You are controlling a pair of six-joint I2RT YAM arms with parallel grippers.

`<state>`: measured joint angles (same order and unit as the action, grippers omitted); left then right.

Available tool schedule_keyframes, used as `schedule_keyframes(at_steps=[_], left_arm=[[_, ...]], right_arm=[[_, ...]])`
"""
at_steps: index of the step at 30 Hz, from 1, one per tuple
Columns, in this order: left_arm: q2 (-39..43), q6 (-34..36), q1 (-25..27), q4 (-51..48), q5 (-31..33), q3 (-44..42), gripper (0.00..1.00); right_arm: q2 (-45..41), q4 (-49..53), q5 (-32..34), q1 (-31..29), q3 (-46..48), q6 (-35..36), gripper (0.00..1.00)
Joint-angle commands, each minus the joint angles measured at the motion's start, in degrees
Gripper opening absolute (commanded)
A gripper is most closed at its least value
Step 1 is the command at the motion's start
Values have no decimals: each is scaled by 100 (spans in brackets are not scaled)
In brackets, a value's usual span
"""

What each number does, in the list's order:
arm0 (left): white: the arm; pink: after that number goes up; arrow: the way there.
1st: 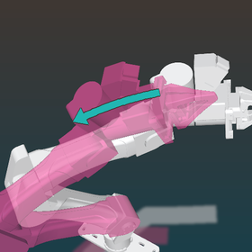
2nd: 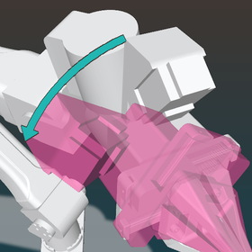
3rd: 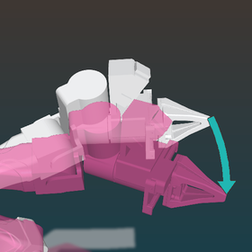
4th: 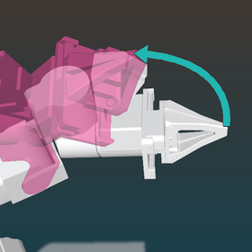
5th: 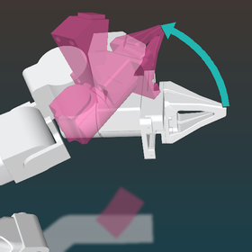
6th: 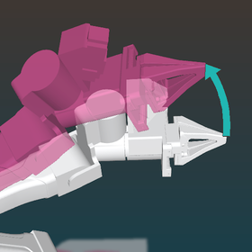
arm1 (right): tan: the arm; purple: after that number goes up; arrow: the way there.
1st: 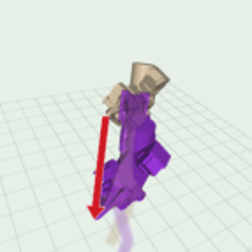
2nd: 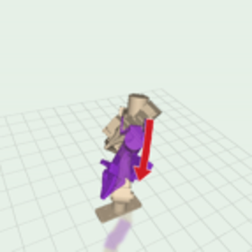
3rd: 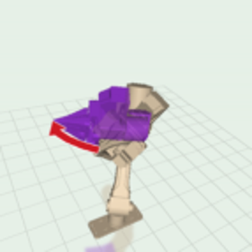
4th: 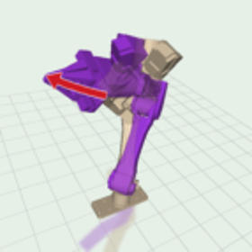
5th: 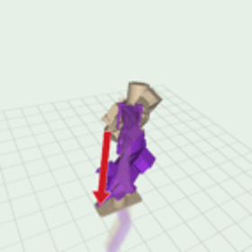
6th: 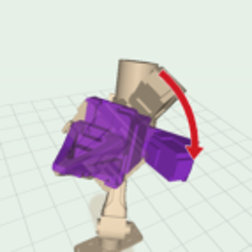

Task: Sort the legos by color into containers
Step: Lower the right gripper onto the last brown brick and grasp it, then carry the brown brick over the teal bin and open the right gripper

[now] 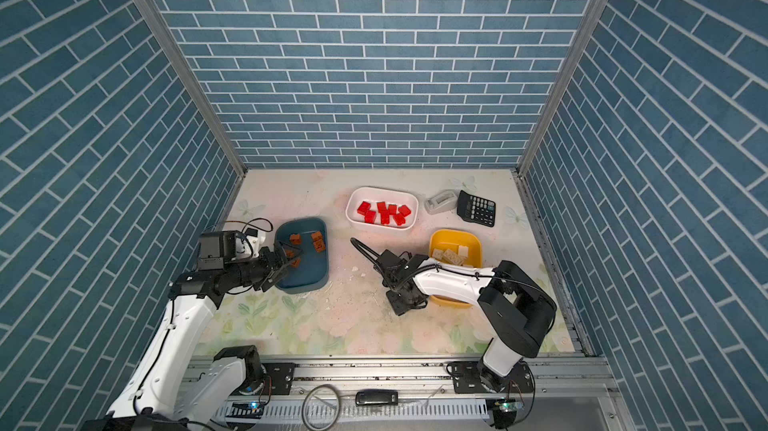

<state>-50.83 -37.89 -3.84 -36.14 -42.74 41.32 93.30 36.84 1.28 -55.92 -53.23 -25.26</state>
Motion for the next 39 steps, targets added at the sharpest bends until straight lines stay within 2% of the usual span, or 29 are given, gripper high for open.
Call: schedule_keyframes(at_steps=[1, 7, 9, 15, 17, 23, 29, 36, 39], left_arm=[[1, 98, 6, -7, -40, 49, 97], [23, 134, 6, -76, -11, 66, 97], [22, 165, 11, -119, 41, 91, 97], [66, 343, 8, -515, 496, 240, 97], [102, 306, 6, -543, 525, 273, 97], [239, 447, -5, -906, 784, 399, 97], [415, 336, -12, -886, 758, 342, 97], [464, 288, -12, -871, 663, 302, 97], [461, 295, -12, -886, 637, 312, 97]], right_arm=[[153, 122, 210, -50, -73, 96, 41], [107, 328, 228, -77, -288, 87, 23], [7, 436, 233, -77, -575, 117, 21], [302, -289, -592, -22, -1700, -364, 19], [590, -590, -986, -26, -2158, -552, 18], [1592, -944, -1494, -23, -3621, -790, 17], [2663, -1078, -1779, -44, -4965, -963, 16], [3623, -1675, -2029, -132, -5788, -1297, 17], [3940, -1802, -2133, -173, -6084, -1430, 21]])
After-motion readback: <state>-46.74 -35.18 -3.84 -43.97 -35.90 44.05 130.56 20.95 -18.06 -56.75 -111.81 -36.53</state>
